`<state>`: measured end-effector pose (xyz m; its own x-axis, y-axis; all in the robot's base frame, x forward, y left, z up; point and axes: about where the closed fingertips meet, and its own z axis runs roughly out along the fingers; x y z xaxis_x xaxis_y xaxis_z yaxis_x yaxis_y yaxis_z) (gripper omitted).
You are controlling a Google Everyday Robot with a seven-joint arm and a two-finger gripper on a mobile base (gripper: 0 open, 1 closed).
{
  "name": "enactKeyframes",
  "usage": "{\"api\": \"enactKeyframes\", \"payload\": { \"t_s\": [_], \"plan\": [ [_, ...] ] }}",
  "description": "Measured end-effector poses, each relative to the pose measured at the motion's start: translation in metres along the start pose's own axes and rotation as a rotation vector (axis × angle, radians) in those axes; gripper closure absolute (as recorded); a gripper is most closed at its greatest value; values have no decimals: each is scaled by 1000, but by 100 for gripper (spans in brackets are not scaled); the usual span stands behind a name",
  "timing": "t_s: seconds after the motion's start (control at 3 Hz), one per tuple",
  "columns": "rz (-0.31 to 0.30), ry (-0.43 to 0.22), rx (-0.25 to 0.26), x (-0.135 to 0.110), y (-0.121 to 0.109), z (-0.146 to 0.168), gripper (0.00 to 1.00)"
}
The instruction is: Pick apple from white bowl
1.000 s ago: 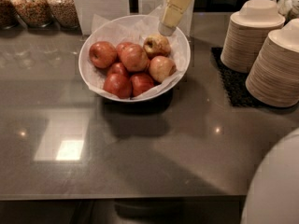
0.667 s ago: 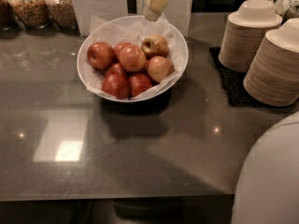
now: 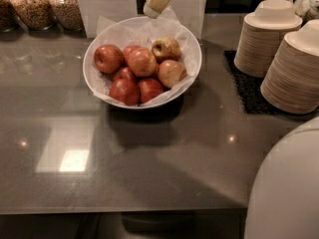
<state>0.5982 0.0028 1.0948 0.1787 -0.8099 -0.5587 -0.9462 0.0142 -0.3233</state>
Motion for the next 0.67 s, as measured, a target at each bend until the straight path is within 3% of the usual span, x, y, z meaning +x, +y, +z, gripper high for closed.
{"api": "enactKeyframes", "payload": {
  "t_s": [0.67],
  "plan": [
    [0, -8, 10, -2, -3, 2, 63]
  ]
}}
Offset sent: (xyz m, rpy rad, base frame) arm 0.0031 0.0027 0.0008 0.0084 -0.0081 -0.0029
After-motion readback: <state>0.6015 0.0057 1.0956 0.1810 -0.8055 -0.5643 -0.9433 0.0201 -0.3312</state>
